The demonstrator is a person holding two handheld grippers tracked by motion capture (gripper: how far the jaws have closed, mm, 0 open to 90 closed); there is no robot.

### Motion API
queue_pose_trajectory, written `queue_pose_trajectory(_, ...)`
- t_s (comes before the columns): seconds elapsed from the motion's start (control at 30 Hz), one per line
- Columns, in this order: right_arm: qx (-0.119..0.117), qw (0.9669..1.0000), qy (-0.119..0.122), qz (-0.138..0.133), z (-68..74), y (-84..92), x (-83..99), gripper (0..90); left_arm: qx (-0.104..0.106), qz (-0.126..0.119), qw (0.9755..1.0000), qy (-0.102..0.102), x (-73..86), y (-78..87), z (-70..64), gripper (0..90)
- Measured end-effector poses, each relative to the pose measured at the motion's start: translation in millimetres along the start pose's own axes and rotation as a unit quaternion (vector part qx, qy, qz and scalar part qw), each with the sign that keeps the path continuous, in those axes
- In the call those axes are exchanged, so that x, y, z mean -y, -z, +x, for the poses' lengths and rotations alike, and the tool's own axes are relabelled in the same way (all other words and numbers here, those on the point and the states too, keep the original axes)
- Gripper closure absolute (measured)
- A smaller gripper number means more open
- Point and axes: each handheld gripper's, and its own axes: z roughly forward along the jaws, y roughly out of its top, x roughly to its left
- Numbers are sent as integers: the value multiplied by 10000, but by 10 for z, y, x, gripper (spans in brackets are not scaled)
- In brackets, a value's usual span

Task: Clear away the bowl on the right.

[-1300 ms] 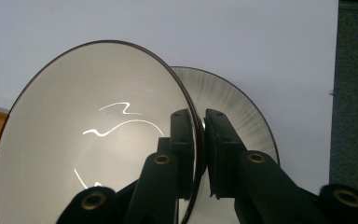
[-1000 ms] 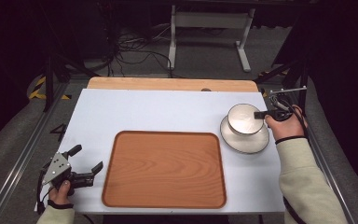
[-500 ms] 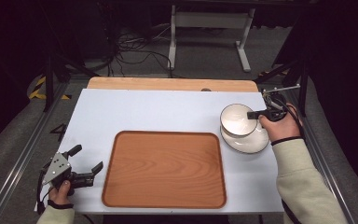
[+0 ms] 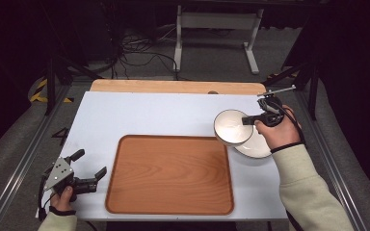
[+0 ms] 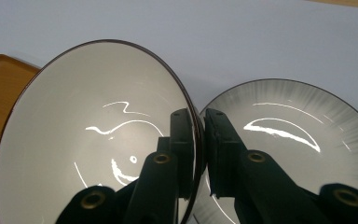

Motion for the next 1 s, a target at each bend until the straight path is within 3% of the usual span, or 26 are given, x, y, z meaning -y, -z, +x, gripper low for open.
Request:
queue_pose_trajectory(0.47, -345, 9992, 194, 106, 396, -29, -57, 821, 5, 0, 10000, 2, 0, -1, 0, 3)
queue_pose_trajectory(1.0, -798, 9953, 494, 255, 862, -158, -118, 821, 11, 2, 10000, -2, 0, 0, -1, 3)
